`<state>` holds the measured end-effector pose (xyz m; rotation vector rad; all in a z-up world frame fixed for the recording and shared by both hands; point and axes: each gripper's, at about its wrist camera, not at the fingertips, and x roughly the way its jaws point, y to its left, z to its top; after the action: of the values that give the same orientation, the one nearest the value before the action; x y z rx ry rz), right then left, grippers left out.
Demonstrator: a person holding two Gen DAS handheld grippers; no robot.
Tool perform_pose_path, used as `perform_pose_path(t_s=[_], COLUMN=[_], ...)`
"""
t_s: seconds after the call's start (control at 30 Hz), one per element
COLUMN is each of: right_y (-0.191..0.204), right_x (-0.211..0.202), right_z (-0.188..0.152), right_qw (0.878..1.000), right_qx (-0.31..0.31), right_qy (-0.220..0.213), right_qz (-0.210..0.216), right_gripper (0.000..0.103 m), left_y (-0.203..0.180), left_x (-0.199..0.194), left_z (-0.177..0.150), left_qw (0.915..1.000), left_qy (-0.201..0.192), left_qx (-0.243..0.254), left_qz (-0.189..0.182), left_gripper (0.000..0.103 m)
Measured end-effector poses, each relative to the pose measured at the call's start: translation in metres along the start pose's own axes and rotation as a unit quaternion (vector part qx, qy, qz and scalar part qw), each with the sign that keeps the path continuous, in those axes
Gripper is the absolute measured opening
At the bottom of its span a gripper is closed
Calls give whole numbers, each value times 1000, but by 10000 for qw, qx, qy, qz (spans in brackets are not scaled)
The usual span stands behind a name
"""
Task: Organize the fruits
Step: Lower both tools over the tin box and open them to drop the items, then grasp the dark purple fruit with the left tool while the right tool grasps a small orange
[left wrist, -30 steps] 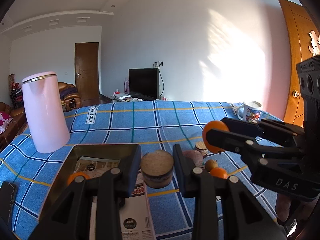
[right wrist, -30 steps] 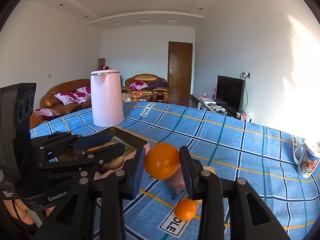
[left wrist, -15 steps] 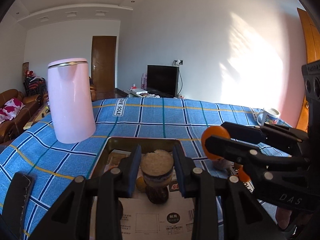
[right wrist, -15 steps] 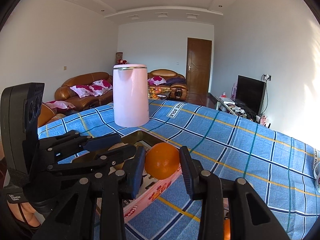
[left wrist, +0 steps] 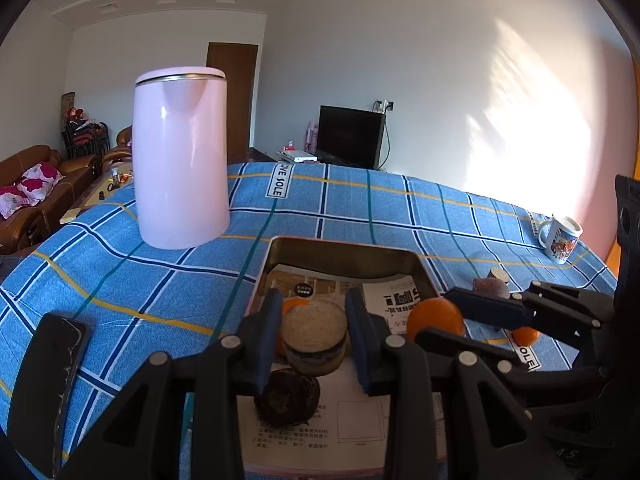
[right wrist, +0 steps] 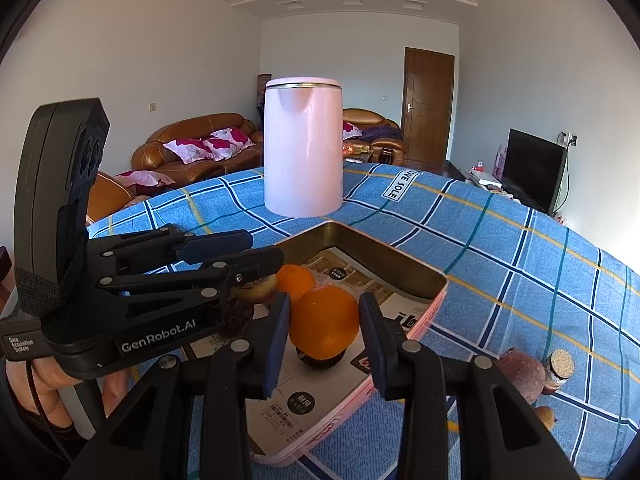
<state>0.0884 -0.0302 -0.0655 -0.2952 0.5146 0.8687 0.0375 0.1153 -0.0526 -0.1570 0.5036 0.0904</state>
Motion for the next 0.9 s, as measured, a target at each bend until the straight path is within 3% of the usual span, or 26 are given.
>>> perform_pose_path(t_s=[0.33,0.43,0.5,0.57,0.8,0.9], right_y=[16,14,8,-6,-87,-111], right_x=[16,14,2,-15,-64,-70], right_z=[-10,-12,-14,-17,-45,-60], right_qw=[9986,9984,9991,9995,9892,9831], right_qx=[-165,-115,-124,-19,819,1112], right_qy=[475,527,400,296,466,657], right_qz=[170,167,9,-138,-1121,-1294], right_gripper=[38,40,49,50,55,55], left_y=[1,-1,-2,-7,-44,-68], left_x=[5,3,-1,-4,-6,-3], left_z=[-2,-2,-1,0,6,8], left_qw=[9996,9995,9997,9998,9997,9986], left_qy=[229,199,127,75,-4,37], left_qx=[42,16,-12,-1,189,408], left_qz=[161,230,226,205,-151,-320], left_gripper=[37,58,71,75,85,85])
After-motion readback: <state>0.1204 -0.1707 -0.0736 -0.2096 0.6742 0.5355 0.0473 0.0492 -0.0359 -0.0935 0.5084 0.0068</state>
